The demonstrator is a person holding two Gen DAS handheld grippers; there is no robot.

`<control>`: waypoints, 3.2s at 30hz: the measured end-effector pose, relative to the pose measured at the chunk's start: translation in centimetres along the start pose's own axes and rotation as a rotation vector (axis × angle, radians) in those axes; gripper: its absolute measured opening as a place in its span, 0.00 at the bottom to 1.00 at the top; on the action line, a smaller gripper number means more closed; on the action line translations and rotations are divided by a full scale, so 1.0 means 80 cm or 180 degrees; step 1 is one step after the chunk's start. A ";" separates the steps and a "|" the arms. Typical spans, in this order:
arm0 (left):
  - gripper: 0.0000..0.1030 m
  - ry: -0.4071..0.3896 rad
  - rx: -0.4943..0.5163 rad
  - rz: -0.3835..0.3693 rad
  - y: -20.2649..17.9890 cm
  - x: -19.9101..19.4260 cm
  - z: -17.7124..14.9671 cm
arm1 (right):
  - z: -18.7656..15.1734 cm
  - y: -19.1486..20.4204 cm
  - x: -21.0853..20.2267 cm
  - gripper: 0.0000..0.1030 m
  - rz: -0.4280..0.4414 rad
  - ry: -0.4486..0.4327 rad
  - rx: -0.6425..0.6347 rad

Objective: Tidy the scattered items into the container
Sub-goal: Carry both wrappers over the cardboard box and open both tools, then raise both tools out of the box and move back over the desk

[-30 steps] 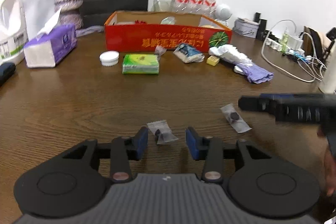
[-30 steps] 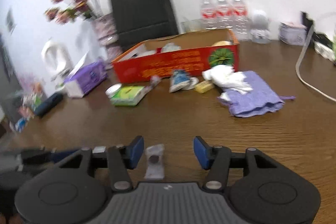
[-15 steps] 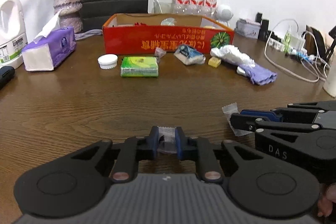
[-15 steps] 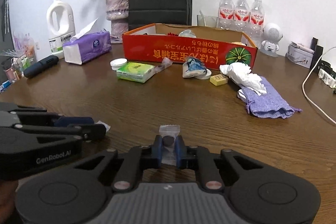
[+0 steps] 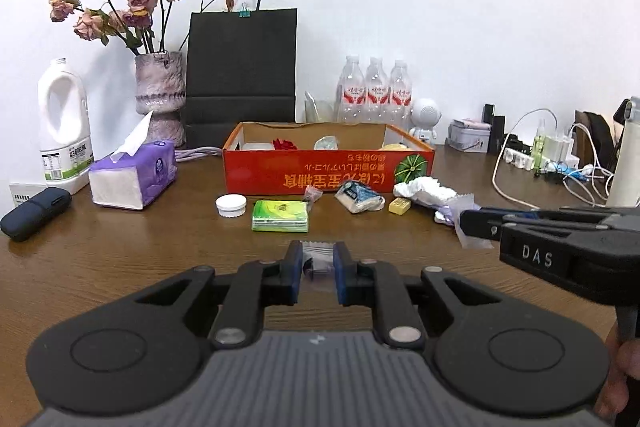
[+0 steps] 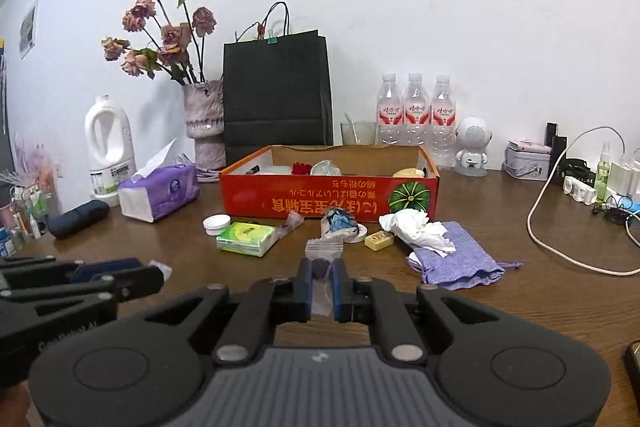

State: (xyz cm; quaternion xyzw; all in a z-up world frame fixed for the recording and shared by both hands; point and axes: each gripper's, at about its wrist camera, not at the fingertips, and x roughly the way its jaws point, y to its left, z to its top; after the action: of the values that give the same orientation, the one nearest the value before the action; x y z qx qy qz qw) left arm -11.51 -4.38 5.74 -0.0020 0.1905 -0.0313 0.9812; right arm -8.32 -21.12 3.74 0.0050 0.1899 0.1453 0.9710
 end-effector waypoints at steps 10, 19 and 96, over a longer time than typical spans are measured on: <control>0.16 -0.0071 -0.0094 -0.0030 0.010 0.048 0.048 | 0.031 -0.026 0.018 0.08 -0.0007 -0.0041 0.0102; 0.17 -0.0155 -0.0236 -0.0226 0.041 0.219 0.219 | 0.191 -0.092 0.168 0.08 0.0274 -0.0076 0.0202; 1.00 -0.0058 0.0080 0.0489 0.049 -0.013 0.001 | -0.011 0.008 -0.034 1.00 -0.0029 -0.0160 -0.0205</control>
State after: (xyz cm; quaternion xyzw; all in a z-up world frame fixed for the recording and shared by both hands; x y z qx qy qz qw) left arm -12.17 -0.41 6.11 0.0246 0.1808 0.0417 0.9823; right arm -11.24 -21.31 4.01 -0.0234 0.1607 0.1468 0.9758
